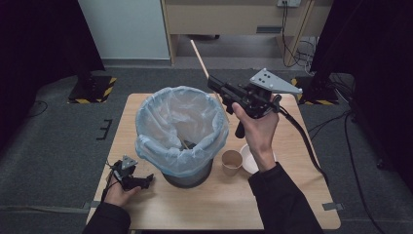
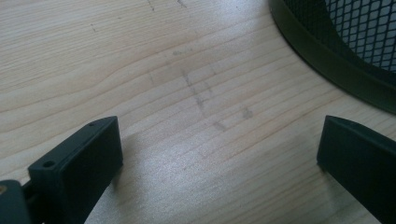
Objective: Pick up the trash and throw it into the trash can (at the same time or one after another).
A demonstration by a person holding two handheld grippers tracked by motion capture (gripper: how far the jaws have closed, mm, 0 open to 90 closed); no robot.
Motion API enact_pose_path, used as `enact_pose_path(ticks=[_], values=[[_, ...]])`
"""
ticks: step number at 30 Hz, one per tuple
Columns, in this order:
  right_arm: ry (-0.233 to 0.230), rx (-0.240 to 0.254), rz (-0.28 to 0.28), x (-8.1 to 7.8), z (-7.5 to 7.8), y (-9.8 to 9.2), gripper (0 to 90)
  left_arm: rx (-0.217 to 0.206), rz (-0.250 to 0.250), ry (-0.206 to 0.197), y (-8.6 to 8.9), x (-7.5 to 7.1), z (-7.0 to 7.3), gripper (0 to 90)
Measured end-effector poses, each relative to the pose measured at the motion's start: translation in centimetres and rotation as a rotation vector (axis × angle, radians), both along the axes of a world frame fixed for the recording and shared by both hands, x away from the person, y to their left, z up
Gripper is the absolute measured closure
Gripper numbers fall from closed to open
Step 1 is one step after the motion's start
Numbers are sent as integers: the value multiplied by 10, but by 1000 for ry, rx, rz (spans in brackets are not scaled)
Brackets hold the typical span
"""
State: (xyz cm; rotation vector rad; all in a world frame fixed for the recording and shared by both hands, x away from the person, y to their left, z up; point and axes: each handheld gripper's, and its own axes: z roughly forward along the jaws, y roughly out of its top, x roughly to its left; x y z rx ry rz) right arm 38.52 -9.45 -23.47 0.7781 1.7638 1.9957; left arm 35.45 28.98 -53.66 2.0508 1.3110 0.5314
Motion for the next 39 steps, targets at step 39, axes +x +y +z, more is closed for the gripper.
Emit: enact_pose_path(ticks=[39], values=[[49,-134,-136,1,-28,-65,529,3,-2,2,0,0,0,0]])
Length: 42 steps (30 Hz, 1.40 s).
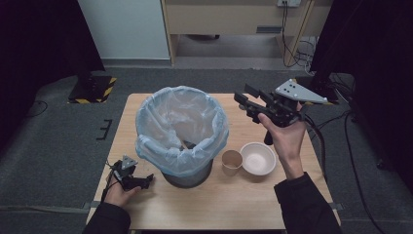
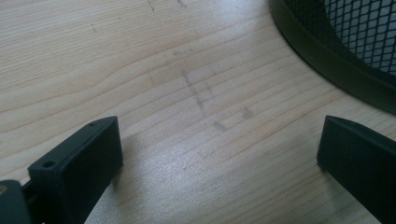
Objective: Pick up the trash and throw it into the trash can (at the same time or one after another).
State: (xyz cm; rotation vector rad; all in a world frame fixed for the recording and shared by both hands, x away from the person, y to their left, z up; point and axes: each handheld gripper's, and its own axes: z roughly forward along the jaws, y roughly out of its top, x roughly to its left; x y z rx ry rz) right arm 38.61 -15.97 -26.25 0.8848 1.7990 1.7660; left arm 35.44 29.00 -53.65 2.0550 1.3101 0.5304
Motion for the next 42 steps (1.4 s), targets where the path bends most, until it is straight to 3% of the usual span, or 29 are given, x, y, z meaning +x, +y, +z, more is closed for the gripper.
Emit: enact_pose_path(ticks=[11,19,21,26,34,42], values=[[79,-56,-50,0,-57,-34,513,0,0,0,0,0,0,0],[204,-118,-149,13,-124,-68,492,0,0,0,0,0,0,0],[239,-163,-167,18,-138,-76,478,0,0,0,0,0,0,0],[307,-208,-186,23,-168,-89,449,1,0,0,0,0,0,0],[393,-284,-207,28,-203,-100,380,0,1,0,0,0,0,0],[508,-334,-223,35,-233,-107,379,0,1,0,0,0,0,0]])
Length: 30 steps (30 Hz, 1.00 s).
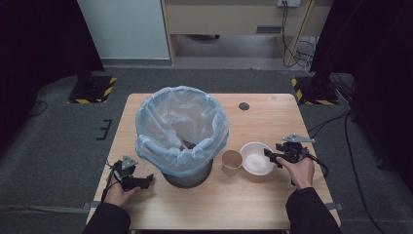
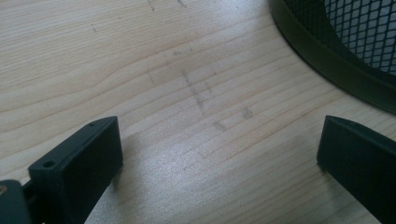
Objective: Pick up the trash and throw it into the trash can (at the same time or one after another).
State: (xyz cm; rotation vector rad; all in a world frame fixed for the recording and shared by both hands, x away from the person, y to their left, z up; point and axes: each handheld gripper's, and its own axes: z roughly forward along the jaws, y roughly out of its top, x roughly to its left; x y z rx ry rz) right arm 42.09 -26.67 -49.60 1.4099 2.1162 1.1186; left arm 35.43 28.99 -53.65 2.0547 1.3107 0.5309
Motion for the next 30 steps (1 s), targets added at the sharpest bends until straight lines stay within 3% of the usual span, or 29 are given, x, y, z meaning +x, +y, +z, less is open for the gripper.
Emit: enact_pose_path(ticks=[11,22,25,30], values=[[72,-31,1,3,-9,5,474,0,0,0,0,0,0,0],[151,-41,9,3,-7,4,717,0,0,0,0,0,0,0],[164,-46,5,3,-6,3,760,0,0,0,0,0,0,0],[157,-14,-12,2,1,3,804,0,0,0,0,0,0,0]])
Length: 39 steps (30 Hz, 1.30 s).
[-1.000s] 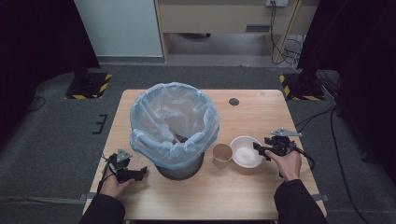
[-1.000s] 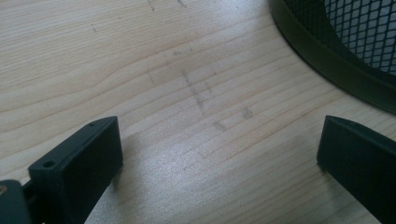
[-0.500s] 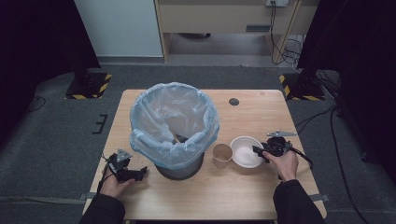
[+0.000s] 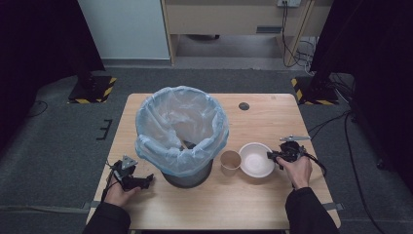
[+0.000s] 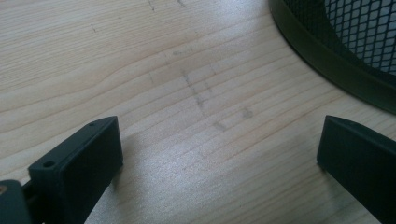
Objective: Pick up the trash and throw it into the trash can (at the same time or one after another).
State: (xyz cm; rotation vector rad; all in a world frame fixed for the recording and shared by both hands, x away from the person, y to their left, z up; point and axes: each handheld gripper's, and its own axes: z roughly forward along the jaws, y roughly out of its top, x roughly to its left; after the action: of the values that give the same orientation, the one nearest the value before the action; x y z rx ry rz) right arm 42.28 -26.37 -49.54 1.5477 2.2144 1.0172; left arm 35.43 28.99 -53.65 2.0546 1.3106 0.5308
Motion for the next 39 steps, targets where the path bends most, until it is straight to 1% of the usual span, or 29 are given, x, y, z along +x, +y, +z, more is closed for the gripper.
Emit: enact_pose_path(ticks=[3,5,8,9,10,14,18,21,25,28,29,30,39], values=[[-22,5,-7,-1,6,-1,818,0,0,0,0,0,0,0],[-33,23,-18,-2,11,-1,826,0,0,0,0,0,0,0],[-58,25,-24,-4,20,-2,834,0,0,0,0,0,0,0],[-75,33,-28,-5,24,-4,838,0,0,0,0,0,0,0],[-79,41,-36,-5,26,-5,840,0,0,0,0,0,0,0],[-112,42,-49,-7,35,-11,841,0,0,0,0,0,0,0],[-140,63,-67,-9,43,-16,841,0,0,0,0,0,0,0],[-163,70,-80,-11,50,-19,841,0,0,0,0,0,0,0],[-210,89,-98,-14,60,-21,840,0,0,0,0,0,0,0],[-247,102,-101,-17,69,-21,840,0,0,0,0,0,0,0],[-253,106,-105,-18,72,-21,840,0,0,0,0,0,0,0],[-272,108,-107,-19,77,-22,841,0,0,0,0,0,0,0],[-353,139,-106,-27,99,-19,841,0,0,0,0,0,0,0]])
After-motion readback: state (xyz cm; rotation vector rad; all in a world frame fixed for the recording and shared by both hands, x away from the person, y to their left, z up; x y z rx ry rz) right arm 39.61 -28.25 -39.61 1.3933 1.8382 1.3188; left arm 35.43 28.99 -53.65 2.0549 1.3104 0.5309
